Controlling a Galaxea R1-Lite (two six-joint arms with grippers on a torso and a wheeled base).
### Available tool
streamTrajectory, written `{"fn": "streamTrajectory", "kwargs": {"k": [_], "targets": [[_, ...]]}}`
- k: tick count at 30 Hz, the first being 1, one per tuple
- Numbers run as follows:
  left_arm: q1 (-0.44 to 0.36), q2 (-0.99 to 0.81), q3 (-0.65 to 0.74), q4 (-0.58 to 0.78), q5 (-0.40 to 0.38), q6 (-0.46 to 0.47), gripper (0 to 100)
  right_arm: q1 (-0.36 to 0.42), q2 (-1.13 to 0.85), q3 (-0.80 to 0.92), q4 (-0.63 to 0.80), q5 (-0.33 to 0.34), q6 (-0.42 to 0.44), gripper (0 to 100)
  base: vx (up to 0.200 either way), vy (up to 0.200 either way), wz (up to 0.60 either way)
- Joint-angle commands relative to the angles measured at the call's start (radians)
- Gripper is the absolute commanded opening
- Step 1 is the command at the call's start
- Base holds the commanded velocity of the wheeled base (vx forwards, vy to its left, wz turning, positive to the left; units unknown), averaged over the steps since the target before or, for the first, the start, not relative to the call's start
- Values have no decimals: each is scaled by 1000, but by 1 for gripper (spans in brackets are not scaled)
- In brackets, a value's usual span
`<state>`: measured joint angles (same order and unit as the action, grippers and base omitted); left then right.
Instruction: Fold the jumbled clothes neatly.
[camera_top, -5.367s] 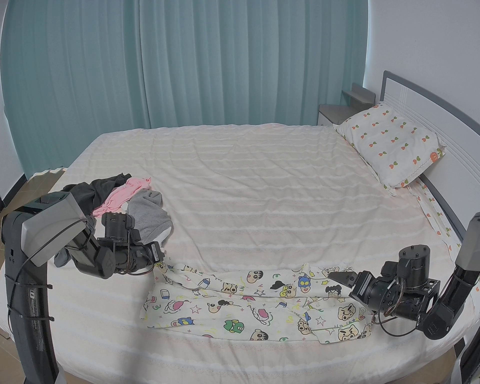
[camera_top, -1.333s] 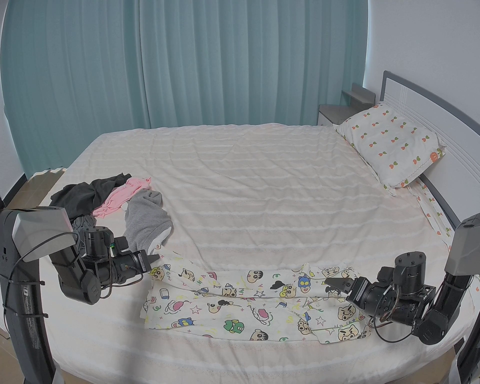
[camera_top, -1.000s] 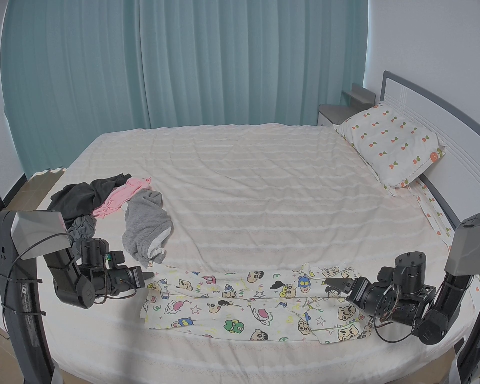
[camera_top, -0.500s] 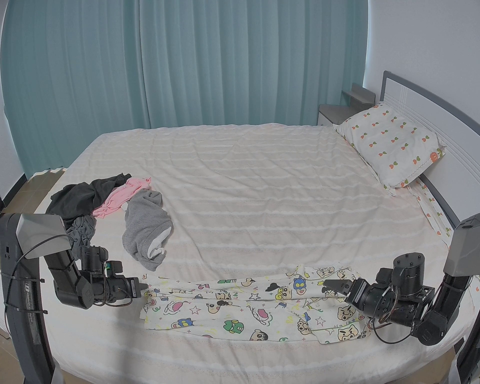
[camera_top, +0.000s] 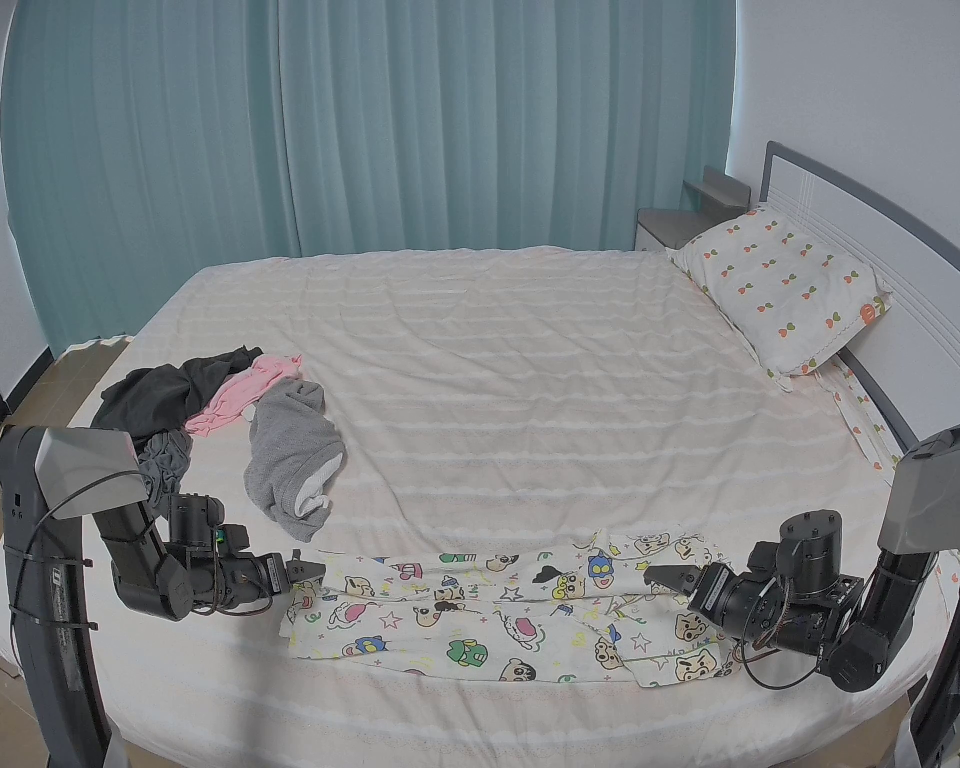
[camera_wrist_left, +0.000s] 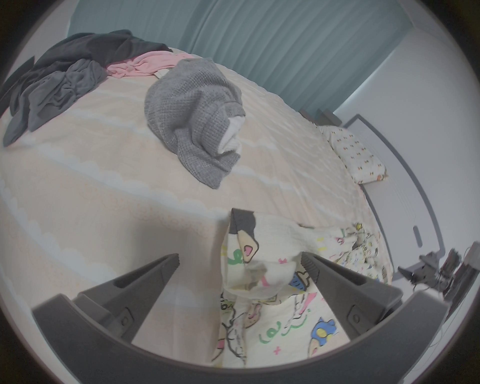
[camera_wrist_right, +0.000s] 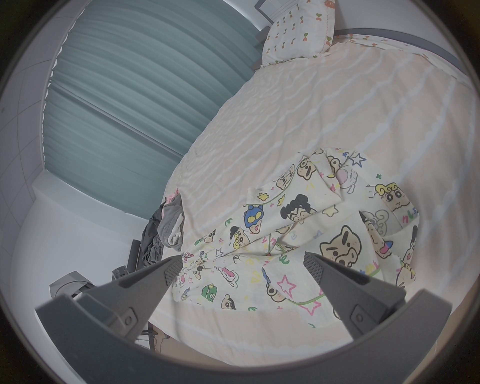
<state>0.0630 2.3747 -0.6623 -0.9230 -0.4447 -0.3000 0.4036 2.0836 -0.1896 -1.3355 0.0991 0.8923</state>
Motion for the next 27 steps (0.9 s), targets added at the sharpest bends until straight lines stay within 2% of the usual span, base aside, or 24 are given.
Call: {"fn": "streamTrajectory", "kwargs": {"k": [1,6,11,16,17,20,27], "targets": [[15,-101,33,39,0,-16,100,1,33,-5,-2,1,0,100,0,0,0],[3,-176,26,98,-5,-19,100,3,42,1,-33,1,-1,100,0,0,0],[-65,-195,-5,184,11,-18,100,6,44,15,-57,1,-1,100,0,0,0],[-103,-149,-94,305,57,4,100,9,44,15,-57,1,-1,100,0,0,0],[-118,-100,-154,374,98,39,100,11,44,16,-57,1,-1,100,0,0,0],[-127,-26,-209,411,185,122,100,11,41,16,-59,1,-1,100,0,0,0],[-164,11,-232,417,208,154,100,11,42,16,-59,1,-1,100,0,0,0]]}}
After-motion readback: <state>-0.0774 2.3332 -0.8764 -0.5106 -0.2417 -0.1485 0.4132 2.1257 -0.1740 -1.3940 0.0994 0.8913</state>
